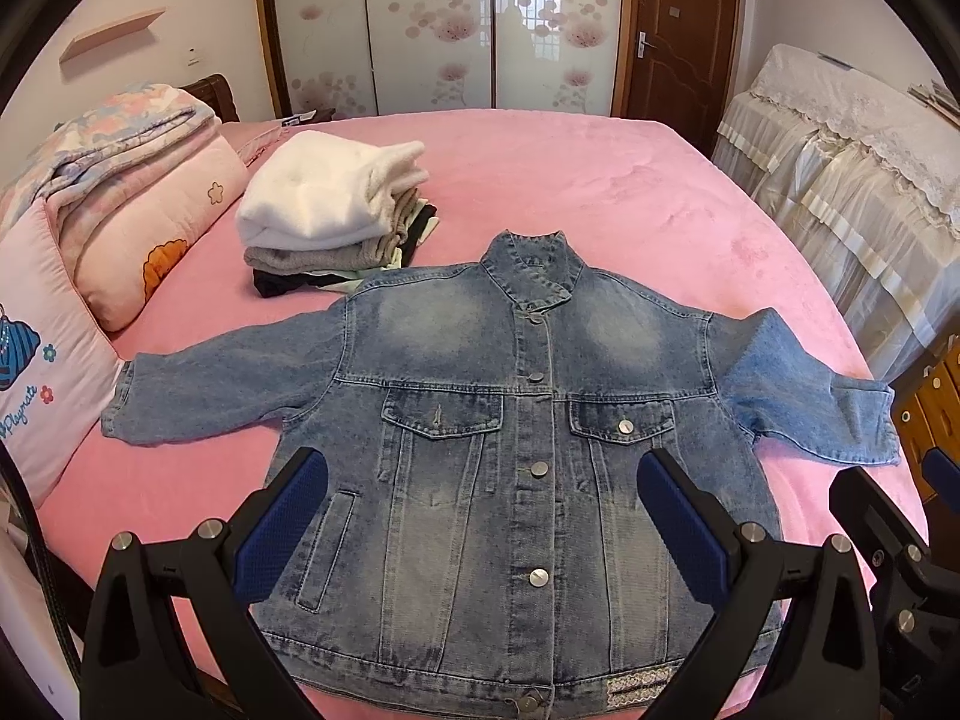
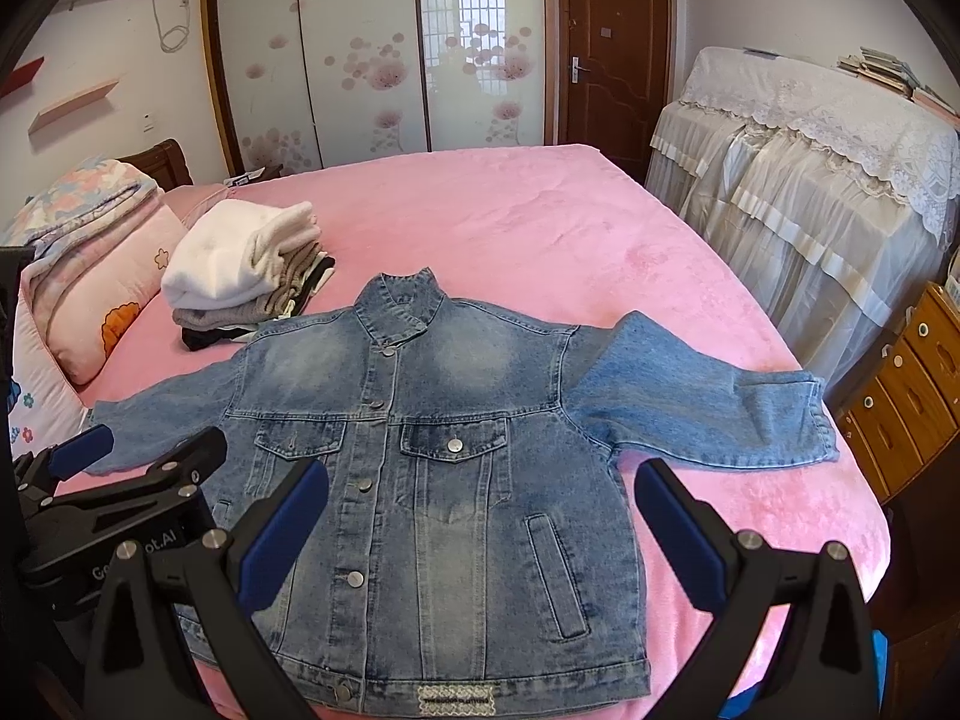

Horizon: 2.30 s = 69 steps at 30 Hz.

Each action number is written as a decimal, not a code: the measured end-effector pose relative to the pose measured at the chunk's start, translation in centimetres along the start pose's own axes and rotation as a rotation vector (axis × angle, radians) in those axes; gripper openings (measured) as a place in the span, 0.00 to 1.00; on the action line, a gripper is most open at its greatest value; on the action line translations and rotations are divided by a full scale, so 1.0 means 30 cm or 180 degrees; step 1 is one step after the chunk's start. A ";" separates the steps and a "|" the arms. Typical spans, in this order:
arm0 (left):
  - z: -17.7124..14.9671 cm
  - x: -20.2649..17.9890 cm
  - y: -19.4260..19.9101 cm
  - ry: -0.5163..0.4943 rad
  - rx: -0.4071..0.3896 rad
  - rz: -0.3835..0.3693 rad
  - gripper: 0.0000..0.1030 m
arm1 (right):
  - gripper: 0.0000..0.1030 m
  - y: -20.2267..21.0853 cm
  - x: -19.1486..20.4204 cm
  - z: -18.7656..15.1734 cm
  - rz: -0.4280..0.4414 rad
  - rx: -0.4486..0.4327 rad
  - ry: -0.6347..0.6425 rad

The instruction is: Fold large clothes

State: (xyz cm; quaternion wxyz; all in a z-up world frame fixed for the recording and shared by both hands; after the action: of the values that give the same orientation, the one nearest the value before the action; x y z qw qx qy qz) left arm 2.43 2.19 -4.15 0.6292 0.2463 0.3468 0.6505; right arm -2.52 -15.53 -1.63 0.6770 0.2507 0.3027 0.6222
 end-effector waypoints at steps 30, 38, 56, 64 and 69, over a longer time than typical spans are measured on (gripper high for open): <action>-0.046 0.002 0.110 0.0101 0.0028 -0.0202 0.99 | 1.00 0.099 -0.052 -0.034 -0.0164 -0.0098 -0.0023; -0.052 -0.013 0.139 0.0028 -0.0027 -0.0200 0.99 | 1.00 0.131 -0.098 -0.059 -0.0209 -0.0109 -0.0112; -0.079 -0.106 0.161 -0.0163 -0.0054 -0.0174 0.99 | 0.99 0.168 -0.185 -0.082 -0.0267 -0.0205 -0.0177; -0.077 -0.244 0.126 -0.0340 -0.0115 -0.0237 0.99 | 0.99 0.092 -0.344 -0.136 -0.0149 -0.0093 -0.0481; -0.044 -0.435 0.096 -0.0596 -0.0247 -0.0450 0.99 | 0.99 0.031 -0.542 -0.177 -0.0289 -0.0051 -0.0770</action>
State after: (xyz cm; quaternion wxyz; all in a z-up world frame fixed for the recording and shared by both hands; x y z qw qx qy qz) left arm 0.70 -10.81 -1.27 0.7122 0.2565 0.2776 0.5916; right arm -7.68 -31.80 -3.03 0.7380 0.3045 0.2249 0.5586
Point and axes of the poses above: each gripper's, at about its wrist camera, not at the fingertips, and y roughly against the way its jaws point, x to its left, z to its top, the point moved 4 cm from there along -y, roughly the way its jaws point, and after that the axes turned 11 degrees about y, right-handed, at the moved point
